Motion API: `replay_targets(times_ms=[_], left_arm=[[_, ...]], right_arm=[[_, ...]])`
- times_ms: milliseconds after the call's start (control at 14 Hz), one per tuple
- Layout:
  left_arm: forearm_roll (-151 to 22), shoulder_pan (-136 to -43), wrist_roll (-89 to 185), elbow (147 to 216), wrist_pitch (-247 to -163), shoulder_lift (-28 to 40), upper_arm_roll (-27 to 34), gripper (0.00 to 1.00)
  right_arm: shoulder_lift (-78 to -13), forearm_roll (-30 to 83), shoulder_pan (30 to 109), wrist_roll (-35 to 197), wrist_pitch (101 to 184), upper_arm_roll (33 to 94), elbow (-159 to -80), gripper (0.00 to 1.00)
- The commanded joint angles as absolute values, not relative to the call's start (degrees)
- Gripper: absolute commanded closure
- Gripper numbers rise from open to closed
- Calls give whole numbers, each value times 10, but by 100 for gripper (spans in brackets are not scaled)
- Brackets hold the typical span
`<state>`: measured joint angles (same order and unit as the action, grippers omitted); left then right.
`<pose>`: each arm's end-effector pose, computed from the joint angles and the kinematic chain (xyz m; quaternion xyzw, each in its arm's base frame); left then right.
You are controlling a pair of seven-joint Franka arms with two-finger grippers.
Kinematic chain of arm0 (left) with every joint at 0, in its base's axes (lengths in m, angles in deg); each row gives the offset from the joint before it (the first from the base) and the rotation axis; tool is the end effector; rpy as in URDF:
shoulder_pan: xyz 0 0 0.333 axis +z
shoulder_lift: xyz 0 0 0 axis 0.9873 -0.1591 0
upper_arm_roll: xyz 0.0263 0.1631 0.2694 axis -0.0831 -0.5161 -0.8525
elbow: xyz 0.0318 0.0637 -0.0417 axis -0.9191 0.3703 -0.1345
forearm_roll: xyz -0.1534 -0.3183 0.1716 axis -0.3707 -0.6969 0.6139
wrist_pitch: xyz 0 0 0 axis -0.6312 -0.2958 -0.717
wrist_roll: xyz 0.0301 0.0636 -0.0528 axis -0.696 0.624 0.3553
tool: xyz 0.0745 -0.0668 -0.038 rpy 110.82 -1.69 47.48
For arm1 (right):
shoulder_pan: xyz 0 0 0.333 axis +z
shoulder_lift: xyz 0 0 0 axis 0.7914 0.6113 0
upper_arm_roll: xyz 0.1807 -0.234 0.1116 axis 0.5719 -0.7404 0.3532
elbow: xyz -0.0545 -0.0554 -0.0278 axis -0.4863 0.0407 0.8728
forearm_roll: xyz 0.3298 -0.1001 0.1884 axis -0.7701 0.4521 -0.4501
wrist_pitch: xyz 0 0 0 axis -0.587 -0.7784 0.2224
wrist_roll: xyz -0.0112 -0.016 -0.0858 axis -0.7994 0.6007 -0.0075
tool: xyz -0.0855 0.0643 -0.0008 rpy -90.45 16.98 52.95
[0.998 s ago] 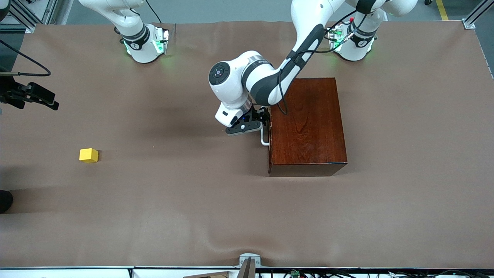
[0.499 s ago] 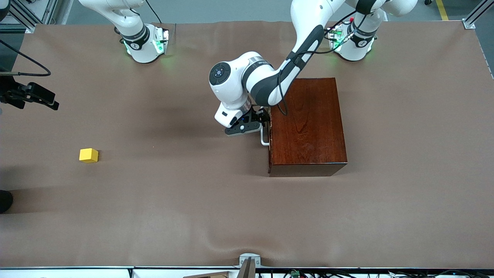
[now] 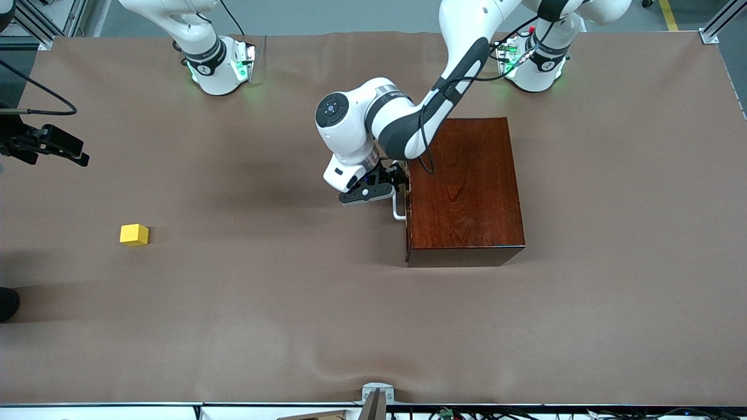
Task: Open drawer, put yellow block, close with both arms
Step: 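Pull the drawer handle outward with the left gripper to open drawer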
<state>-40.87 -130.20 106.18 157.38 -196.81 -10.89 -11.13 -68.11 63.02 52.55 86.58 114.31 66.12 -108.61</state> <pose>0.4583 -0.5630 0.2905 -0.9916 -0.0550 -0.0439 0.1090 0.5560 -0.0236 0.6276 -0.9995 0.0283 0.0143 0.0029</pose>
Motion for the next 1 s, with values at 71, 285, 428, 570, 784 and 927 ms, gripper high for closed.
replay_targets(times_ms=[71, 285, 428, 570, 784, 927], left_arm=[[-402, -1308, 1083, 1556, -1996, -124, -108, 0], [-402, -1309, 1084, 1554, -2006, -124, -106, 0], [-402, -1312, 1084, 1554, -2016, -124, -105, 0], [-403, -1314, 1084, 1552, -2022, -124, -105, 0], [-403, -1314, 1091, 1550, -2027, -127, -103, 0], [-409, -1317, 1097, 1550, -2038, -127, -103, 0]], right_arm=[[-684, 626, 534, 868, 1141, 656, -1088, 0], [-684, 625, 534, 868, 1141, 656, -1088, 0], [-684, 626, 534, 868, 1141, 656, -1088, 0], [-684, 626, 534, 868, 1141, 656, -1088, 0], [-684, 626, 534, 868, 1141, 656, -1088, 0], [-684, 626, 534, 868, 1141, 656, -1088, 0]])
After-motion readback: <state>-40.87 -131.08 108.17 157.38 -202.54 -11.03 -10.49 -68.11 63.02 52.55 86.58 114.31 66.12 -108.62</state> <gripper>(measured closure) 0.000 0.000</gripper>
